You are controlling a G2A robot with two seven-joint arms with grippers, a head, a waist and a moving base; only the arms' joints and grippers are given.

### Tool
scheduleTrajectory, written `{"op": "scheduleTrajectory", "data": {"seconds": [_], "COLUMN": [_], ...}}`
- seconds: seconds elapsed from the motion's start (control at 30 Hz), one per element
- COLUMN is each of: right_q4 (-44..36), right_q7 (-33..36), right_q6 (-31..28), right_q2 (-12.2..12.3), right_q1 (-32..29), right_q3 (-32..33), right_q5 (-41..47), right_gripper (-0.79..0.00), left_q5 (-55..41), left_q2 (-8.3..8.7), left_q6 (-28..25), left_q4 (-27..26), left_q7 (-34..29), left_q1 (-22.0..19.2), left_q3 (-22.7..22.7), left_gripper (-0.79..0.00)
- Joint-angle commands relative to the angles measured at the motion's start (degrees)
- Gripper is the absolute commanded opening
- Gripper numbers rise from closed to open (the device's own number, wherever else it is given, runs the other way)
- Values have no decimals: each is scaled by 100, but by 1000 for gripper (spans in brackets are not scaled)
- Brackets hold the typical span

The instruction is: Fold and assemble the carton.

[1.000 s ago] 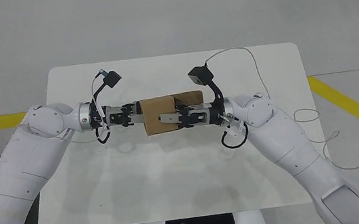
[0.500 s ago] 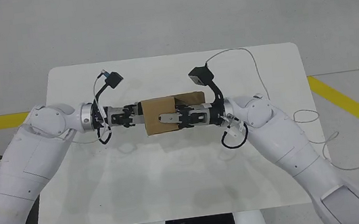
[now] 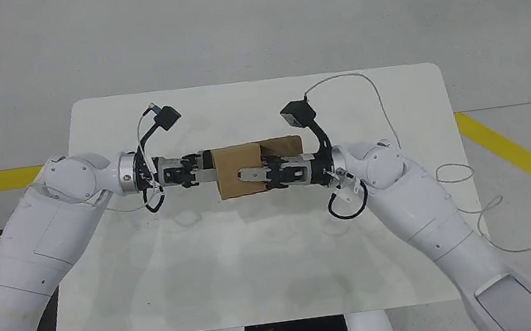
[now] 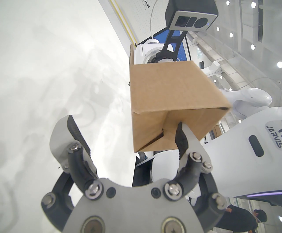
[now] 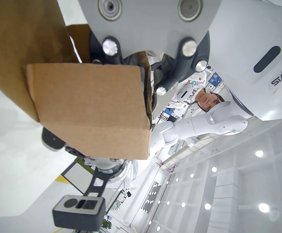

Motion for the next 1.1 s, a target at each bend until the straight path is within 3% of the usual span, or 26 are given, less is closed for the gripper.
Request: {"op": "scheduleTrajectory", "data": {"seconds": [0.0,0.2,0.4,0.73,0.97,1.0,1.07], "right_q4": [76,439,941,1786,2249,2299,2380], "right_q7": [52,259,365,368,327,321,320], "right_q6": [111,403,657,774,853,867,844], "right_q2": [11,4,-55,-283,-473,-492,-525], "right_q1": [-2,131,263,505,699,722,740], "right_q3": [16,-18,-115,-486,-763,-787,-812], "right_q5": [-16,-67,90,211,112,88,91], "right_gripper": [-785,-785,-785,-785,-785,-770,-637], "left_q5": [51,373,1020,2903,3556,3596,3596], "left_q2": [25,104,193,380,455,465,465], "left_q6": [-18,-296,-922,-2083,-2102,-2102,-2102], "left_q4": [45,13,-94,-324,-681,-711,-711], "left_q7": [18,296,922,2083,2113,2103,2103], "left_q1": [16,59,138,193,240,250,250], "left_q3": [-41,-185,-304,-205,-180,-180,-180], "left_gripper": [0,0,0,0,0,0,0]}}
